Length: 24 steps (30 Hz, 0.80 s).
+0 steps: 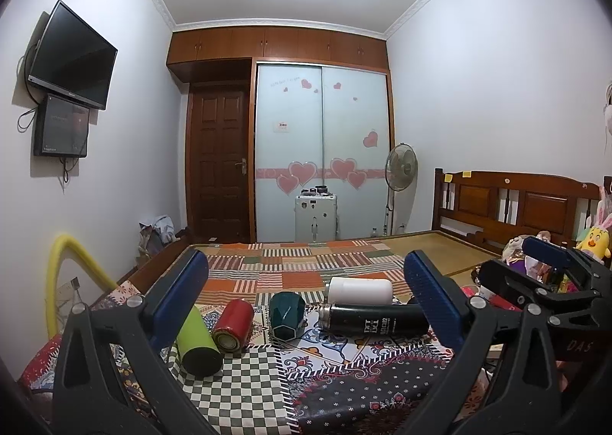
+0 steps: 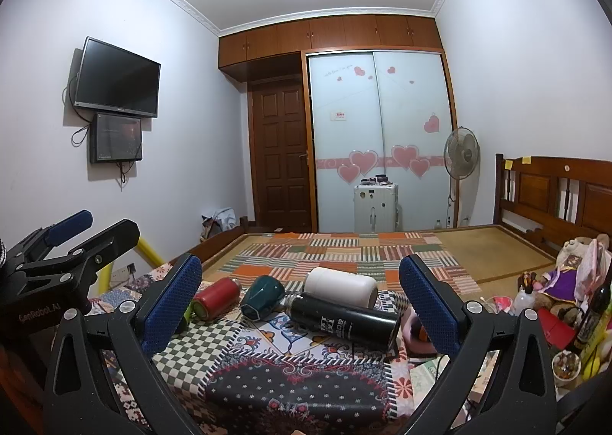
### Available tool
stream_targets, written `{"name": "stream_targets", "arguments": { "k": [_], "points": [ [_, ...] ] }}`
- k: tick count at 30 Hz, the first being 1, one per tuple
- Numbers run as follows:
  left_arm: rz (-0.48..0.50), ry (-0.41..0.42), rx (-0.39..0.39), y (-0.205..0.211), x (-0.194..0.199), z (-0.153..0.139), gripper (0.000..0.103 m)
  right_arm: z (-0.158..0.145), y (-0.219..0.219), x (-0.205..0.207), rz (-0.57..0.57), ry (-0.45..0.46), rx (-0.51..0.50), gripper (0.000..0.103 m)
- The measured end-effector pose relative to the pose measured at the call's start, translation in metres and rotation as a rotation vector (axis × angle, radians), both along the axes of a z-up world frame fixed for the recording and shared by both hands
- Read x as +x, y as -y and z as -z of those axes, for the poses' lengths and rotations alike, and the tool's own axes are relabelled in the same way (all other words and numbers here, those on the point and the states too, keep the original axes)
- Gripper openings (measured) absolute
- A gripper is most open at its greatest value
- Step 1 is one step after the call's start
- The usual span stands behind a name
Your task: Flip cup upright
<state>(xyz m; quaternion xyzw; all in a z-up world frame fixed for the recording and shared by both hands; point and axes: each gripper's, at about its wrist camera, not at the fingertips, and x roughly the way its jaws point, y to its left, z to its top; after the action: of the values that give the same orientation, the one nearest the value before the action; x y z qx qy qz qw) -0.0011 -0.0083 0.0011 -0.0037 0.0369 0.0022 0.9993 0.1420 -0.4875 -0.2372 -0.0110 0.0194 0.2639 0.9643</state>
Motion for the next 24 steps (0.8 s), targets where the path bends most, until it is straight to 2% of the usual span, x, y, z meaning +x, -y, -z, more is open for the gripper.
{"name": "stream_targets", "arguments": {
  "k": [24],
  "points": [
    [0.010, 0.008, 0.002, 0.0028, -0.0023, -0.0005, 0.103, 0.0006, 0.0019, -0.0009, 0.002, 0.001, 0.002, 0.103]
  ]
}}
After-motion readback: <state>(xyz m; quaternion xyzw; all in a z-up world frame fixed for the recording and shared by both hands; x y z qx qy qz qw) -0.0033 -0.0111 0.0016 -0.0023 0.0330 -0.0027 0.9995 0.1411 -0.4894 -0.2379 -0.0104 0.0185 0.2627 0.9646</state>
